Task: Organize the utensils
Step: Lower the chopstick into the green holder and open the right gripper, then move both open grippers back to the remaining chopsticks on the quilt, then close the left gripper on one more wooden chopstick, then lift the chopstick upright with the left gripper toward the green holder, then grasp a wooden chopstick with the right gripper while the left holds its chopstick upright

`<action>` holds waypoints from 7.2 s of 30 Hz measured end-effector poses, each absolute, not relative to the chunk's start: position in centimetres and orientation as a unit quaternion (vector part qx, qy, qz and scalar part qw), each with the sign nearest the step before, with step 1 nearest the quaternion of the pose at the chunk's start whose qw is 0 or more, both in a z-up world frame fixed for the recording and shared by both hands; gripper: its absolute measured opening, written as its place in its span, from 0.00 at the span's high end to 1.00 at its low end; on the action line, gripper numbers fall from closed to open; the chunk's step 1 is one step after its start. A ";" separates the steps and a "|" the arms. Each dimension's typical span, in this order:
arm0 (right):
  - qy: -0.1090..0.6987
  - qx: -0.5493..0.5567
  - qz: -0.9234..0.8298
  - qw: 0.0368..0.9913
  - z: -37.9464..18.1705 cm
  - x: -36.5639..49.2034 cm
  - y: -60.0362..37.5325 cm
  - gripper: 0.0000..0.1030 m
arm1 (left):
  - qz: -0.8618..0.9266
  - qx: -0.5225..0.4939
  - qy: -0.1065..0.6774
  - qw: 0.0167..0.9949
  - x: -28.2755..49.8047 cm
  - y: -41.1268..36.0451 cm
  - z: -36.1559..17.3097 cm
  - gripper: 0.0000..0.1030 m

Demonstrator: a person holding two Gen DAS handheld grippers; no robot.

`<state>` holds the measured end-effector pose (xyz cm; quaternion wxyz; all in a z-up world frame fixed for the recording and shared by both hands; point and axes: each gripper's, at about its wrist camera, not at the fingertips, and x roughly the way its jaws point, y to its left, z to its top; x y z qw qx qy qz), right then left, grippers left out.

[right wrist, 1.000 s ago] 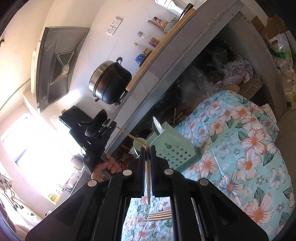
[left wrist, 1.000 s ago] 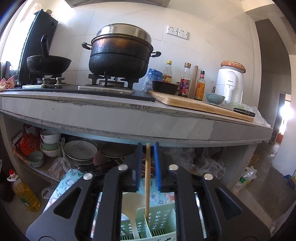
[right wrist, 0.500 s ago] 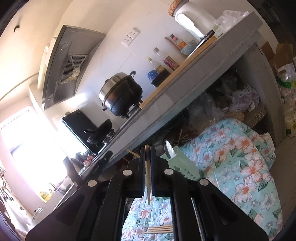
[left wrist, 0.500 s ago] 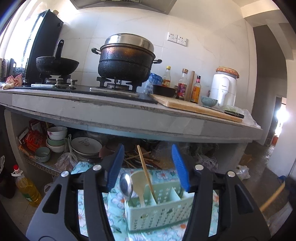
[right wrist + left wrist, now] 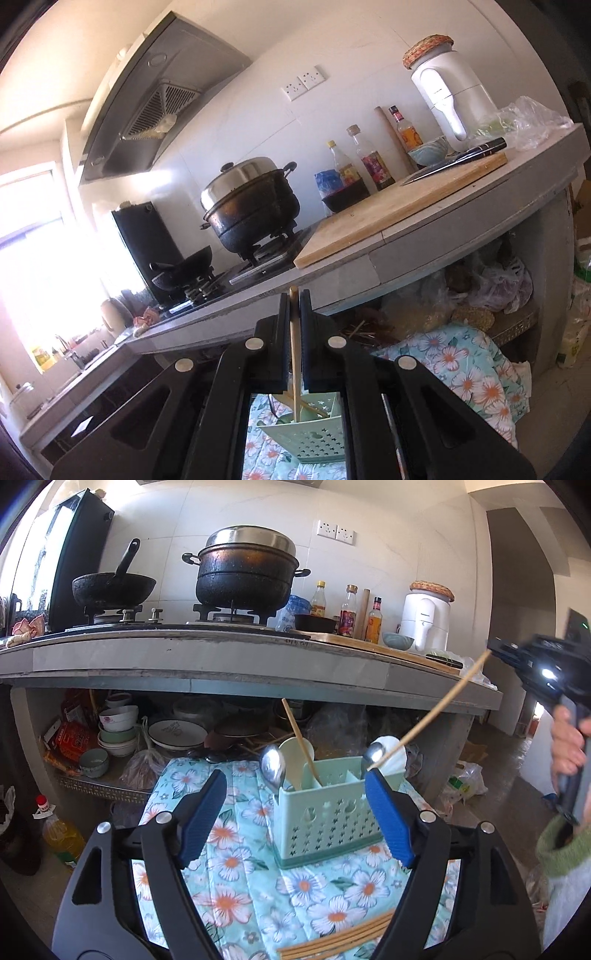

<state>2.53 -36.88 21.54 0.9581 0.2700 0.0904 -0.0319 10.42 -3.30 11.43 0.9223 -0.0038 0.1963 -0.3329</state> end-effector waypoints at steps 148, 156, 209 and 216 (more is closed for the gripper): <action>0.303 0.433 -0.095 0.844 -2.5 -10.0 -34.4 0.50 | -0.445 0.270 0.392 0.759 1.4 -18.3 -4.5 0.95; 0.297 0.448 -0.084 0.839 -2.6 -10.2 -34.7 0.50 | -0.445 0.215 0.369 0.787 2.0 -16.7 -1.0 0.95; 0.268 0.551 -0.074 0.787 -5.8 -8.3 -36.6 0.89 | -0.307 0.257 0.242 0.884 3.4 -14.4 1.5 0.95; 0.263 0.554 -0.069 0.787 -5.7 -8.4 -36.7 0.90 | -0.295 0.270 0.246 0.883 3.8 -14.9 1.1 0.95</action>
